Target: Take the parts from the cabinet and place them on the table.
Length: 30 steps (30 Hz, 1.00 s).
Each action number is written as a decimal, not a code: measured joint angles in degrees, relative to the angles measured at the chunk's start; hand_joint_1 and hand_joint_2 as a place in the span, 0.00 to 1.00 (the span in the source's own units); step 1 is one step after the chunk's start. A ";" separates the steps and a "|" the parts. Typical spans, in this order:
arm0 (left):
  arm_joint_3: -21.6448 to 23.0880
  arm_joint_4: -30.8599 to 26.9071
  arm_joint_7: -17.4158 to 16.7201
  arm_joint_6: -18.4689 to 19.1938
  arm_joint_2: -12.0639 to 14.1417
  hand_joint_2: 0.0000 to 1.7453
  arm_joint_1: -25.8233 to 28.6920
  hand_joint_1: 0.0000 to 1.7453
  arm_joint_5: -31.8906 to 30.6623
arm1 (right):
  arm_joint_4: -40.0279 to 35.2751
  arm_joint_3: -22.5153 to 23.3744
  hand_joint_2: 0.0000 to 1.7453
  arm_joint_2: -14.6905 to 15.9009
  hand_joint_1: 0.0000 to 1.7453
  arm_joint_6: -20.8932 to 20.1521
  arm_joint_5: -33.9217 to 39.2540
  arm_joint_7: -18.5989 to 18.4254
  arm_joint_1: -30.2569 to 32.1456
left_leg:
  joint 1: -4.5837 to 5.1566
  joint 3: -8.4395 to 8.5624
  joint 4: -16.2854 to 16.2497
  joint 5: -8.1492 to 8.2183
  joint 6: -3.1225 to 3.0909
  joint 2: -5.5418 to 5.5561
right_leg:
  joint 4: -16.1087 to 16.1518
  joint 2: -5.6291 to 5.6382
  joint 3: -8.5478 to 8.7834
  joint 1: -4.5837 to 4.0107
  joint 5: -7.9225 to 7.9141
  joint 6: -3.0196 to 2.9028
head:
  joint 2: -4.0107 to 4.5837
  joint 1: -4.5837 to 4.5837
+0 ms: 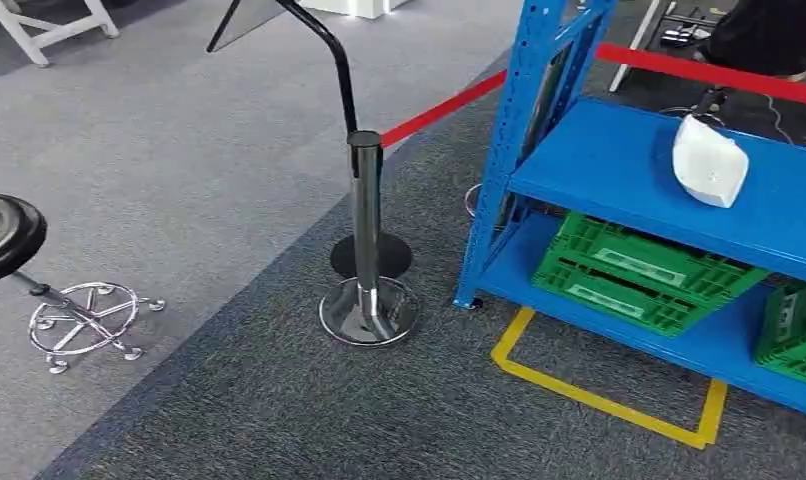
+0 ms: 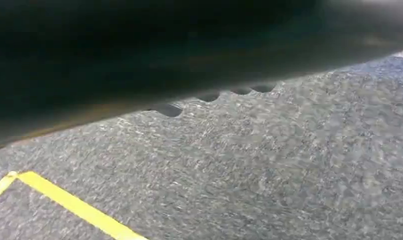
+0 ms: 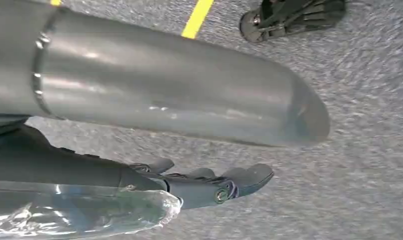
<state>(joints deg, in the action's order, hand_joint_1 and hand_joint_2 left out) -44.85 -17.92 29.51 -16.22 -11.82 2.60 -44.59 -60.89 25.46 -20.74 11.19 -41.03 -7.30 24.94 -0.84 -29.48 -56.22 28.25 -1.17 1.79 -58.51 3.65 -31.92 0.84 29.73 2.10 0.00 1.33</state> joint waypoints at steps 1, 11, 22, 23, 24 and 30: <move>0.00 0.00 0.09 0.02 -0.02 0.00 0.06 0.00 -0.07 | 0.00 0.00 0.00 0.00 0.00 0.00 0.00 0.02 -0.17 | 0.02 -0.10 -0.01 0.06 -0.35 -0.66 | -3.07 -2.00 -1.58 -0.05 2.31 0.10 | 0.00 0.53; -0.44 0.00 0.33 1.18 0.04 0.00 0.38 0.00 -0.74 | 0.00 0.04 0.00 0.07 0.00 -0.15 -0.50 0.48 -0.89 | 0.71 0.46 -0.79 1.08 1.25 -7.66 | 0.98 -7.48 2.33 0.34 0.12 0.21 | 0.00 0.39; -1.27 -0.02 0.44 1.55 0.02 0.00 0.52 0.00 -1.77 | 0.09 0.39 0.00 0.07 0.00 -0.31 -0.72 0.79 -0.81 | 0.22 -5.48 -14.71 6.21 1.73 -2.22 | 0.98 -0.26 1.51 -0.44 -0.75 -2.20 | 0.00 -0.04; -1.31 -0.02 0.48 1.55 0.02 0.00 0.48 0.00 -1.77 | 0.09 0.39 0.00 0.07 0.00 -0.31 -0.72 0.79 -0.82 | 0.38 -3.34 -9.63 2.94 1.11 -1.50 | 0.99 0.69 1.72 -0.60 -0.76 -2.19 | 0.00 -0.02; -1.38 -0.02 0.48 1.55 0.04 0.00 0.53 0.00 -1.77 | 0.09 0.39 0.00 0.04 0.00 -0.31 -0.72 0.79 -0.84 | 0.59 -1.26 -4.77 0.28 0.37 0.51 | 1.02 1.45 1.85 -0.62 -0.77 -2.18 | 0.00 -0.05; -1.51 -0.02 0.66 1.57 0.28 0.00 0.45 0.00 -2.01 | 0.13 0.35 0.00 -0.26 0.00 -0.46 -0.76 0.87 -0.75 | 0.02 0.47 0.62 -0.20 -0.31 1.29 | 0.69 4.08 -0.18 0.00 -1.35 -0.37 | 0.00 -0.07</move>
<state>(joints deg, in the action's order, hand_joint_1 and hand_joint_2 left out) -46.36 -17.94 30.16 -14.64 -11.54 3.05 -46.60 -60.76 25.81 -21.00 10.73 -41.79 -6.43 24.19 -0.82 -29.01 -55.60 28.05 -1.47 3.08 -57.82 7.74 -32.11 0.84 28.38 1.73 0.00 1.27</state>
